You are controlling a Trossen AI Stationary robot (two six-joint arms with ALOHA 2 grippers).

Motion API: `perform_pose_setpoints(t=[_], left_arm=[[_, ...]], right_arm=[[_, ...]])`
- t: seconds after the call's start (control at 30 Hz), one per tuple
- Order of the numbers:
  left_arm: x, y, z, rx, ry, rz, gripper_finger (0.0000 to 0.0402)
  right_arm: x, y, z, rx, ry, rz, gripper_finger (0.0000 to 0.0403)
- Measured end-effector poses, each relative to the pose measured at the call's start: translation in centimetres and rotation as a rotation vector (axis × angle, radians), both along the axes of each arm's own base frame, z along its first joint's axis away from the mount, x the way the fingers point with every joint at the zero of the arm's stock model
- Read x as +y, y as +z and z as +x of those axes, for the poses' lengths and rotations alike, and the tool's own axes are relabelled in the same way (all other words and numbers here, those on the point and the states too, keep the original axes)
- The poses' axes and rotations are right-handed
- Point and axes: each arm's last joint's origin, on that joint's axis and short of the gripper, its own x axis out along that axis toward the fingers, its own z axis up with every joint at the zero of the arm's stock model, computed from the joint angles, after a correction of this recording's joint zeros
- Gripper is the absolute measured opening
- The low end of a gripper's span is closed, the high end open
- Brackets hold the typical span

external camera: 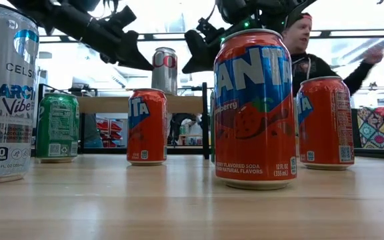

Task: Place canned beverage on shelf
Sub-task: Put the middle silver soda can on the shelf

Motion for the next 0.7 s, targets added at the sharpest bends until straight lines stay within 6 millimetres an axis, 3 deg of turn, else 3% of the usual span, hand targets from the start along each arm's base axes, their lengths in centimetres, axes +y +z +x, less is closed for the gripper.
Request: perform_pose_setpoints(t=[0.7], left_arm=[[0.4, 0.2, -0.1, -0.034, 0.163, 0.039, 0.0]], right_arm=[[2.7, -0.5, 1.1, -0.005, 0.116, 0.033, 0.0009]])
